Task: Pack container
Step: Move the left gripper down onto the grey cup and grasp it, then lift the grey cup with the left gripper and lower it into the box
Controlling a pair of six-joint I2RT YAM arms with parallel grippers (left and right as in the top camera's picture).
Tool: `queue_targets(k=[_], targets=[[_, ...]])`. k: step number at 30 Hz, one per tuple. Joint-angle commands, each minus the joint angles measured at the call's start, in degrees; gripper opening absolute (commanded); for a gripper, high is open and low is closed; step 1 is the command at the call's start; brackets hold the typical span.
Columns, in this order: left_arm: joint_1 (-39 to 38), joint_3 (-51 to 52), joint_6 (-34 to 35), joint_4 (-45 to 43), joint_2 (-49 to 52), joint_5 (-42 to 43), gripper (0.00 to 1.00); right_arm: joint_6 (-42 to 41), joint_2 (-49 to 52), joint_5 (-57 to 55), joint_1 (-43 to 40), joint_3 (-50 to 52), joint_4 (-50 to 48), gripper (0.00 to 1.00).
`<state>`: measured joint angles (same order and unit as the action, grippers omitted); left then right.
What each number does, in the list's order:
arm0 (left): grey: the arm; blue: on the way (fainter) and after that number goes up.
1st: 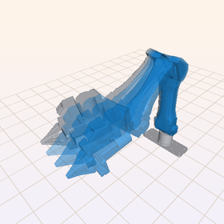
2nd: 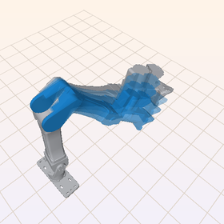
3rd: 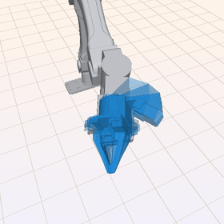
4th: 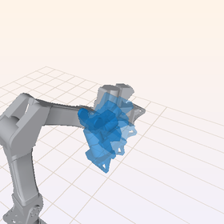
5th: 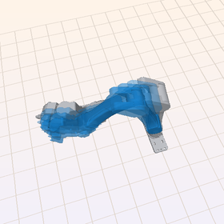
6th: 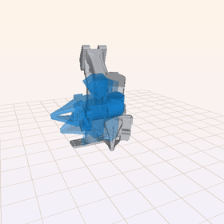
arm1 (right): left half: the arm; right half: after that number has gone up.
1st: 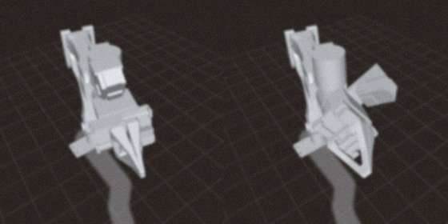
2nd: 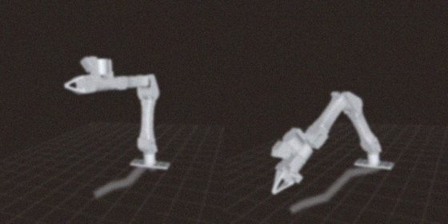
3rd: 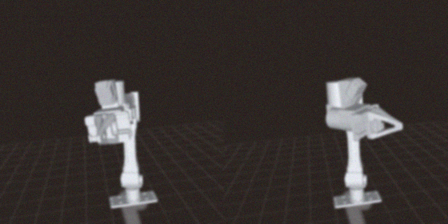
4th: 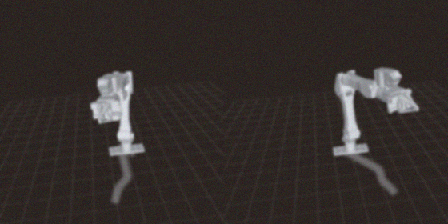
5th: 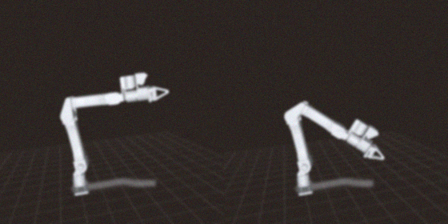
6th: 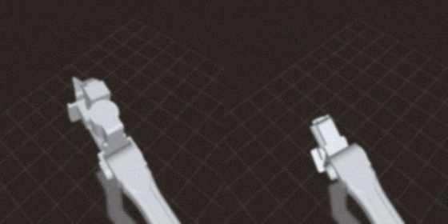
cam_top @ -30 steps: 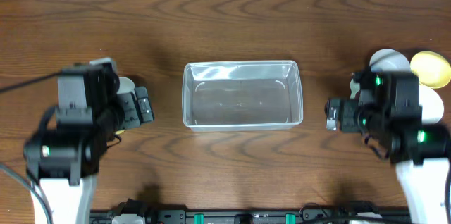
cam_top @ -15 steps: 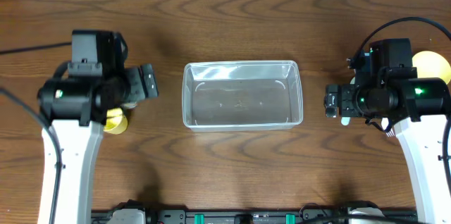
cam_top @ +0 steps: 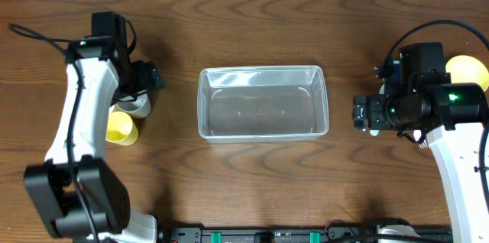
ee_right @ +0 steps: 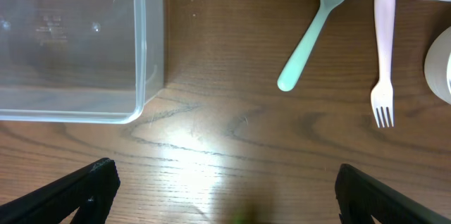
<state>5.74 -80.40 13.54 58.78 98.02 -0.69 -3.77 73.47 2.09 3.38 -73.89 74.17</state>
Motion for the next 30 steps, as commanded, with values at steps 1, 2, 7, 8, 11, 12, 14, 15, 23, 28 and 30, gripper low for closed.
queue_targets(k=[1, 2, 7, 8, 11, 12, 14, 15, 23, 28, 30], targets=[[0.15, -0.83, 0.52, -0.07, 2.89, -1.07, 0.98, 0.83, 0.15, -0.57, -0.74, -1.11, 0.0, 0.99], [0.15, -0.83, 0.52, -0.2, 3.56, -1.07, 0.98, 0.83, 0.15, -0.57, -0.74, -1.09, 0.04, 0.99], [0.13, -0.83, 0.52, -1.09, 7.17, -1.05, 0.98, 0.81, 0.15, -0.57, -0.74, -1.09, 0.33, 0.99], [0.13, -0.83, 0.52, -1.31, 7.63, -1.05, 0.98, 0.81, 0.15, -0.57, -0.74, -1.09, 0.33, 0.99], [0.13, -0.83, 0.52, -2.16, 8.76, -1.05, 0.98, 0.81, 0.15, -0.57, -0.74, -1.09, 0.31, 0.99], [0.13, -0.83, 0.52, -2.4, 8.98, -1.05, 0.98, 0.81, 0.15, -0.57, -0.74, -1.09, 0.28, 0.99], [0.09, -0.83, 0.5, -2.84, 9.09, -1.05, 0.98, 0.81, 0.15, -0.57, -0.74, -1.09, 0.24, 0.99], [0.09, -0.83, 0.5, -3.26, 9.09, -1.03, 0.98, 0.81, 0.15, -0.57, -0.74, -1.09, 0.22, 0.99], [0.02, -0.59, 0.52, -5.2, 9.09, 1.75, 0.81, 0.83, 0.15, -0.57, -0.74, -1.09, 0.26, 0.99], [0.02, 0.85, 0.52, -6.62, 9.16, 1.7, 0.81, 0.83, 0.15, -0.57, -0.74, -1.09, 0.44, 0.99], [0.02, 1.42, 0.52, -7.19, 9.16, 1.7, 0.8, 0.83, 0.15, -0.57, -0.74, -1.09, 0.44, 0.99]])
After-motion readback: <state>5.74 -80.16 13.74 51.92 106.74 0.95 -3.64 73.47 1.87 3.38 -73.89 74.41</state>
